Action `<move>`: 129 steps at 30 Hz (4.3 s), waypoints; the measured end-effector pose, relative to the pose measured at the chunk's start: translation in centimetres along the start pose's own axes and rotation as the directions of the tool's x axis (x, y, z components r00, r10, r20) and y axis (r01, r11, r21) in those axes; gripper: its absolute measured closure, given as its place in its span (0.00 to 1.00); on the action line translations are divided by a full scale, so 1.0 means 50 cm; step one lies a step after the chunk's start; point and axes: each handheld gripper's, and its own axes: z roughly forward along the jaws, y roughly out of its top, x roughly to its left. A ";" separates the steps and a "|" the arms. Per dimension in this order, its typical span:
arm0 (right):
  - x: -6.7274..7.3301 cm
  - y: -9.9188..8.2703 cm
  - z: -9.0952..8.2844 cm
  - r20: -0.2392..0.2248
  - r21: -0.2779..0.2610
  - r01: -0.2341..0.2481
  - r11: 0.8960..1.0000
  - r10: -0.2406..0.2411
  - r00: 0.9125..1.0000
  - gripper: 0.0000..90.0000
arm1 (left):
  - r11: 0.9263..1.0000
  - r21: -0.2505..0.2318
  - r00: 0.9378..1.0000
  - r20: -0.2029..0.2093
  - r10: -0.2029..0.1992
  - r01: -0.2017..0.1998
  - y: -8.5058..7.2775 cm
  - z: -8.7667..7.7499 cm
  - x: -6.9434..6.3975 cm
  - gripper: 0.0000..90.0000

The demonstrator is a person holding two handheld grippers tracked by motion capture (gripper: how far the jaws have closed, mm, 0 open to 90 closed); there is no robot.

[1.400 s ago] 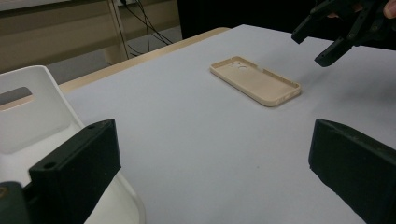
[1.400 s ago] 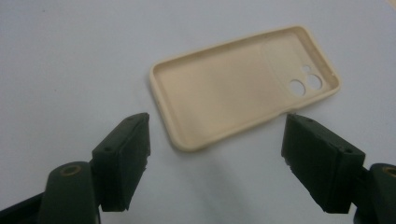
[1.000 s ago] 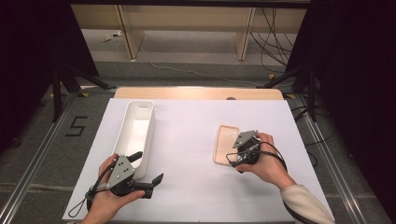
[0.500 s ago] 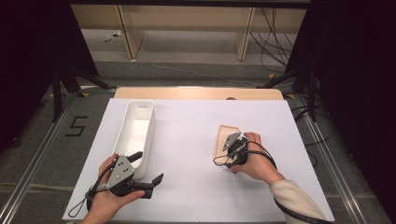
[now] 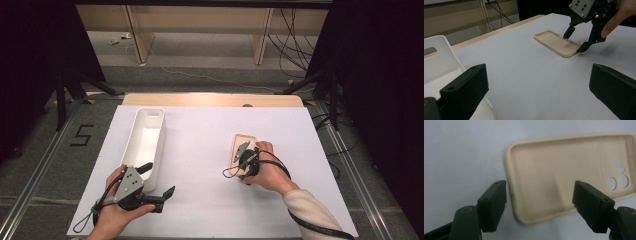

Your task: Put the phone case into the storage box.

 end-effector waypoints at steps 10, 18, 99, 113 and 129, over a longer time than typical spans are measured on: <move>-0.002 0.013 0.009 0.005 0.032 0.029 0.999 -0.029 1.000 0.34 | 1.000 -0.001 1.000 0.000 0.000 0.000 0.000 0.000 0.000 0.02; 0.000 0.019 0.012 0.005 0.052 0.044 0.998 -0.045 0.999 0.35 | 1.000 0.000 1.000 0.002 0.000 0.000 0.000 0.000 -0.001 0.02; 0.035 0.032 0.002 -0.084 0.086 0.277 0.957 -0.270 0.959 0.97 | 1.000 0.001 1.000 0.005 0.002 -0.002 -0.001 -0.001 -0.003 0.02; 0.033 0.030 -0.019 -0.056 0.051 0.296 0.954 -0.293 0.954 0.98 | 1.000 0.000 1.000 0.006 0.000 0.000 -0.001 -0.001 -0.002 0.02; 0.035 0.022 -0.059 -0.024 -0.044 0.294 0.955 -0.295 0.955 0.98 | 1.000 -0.001 1.000 0.005 -0.005 0.005 -0.001 -0.002 -0.001 0.03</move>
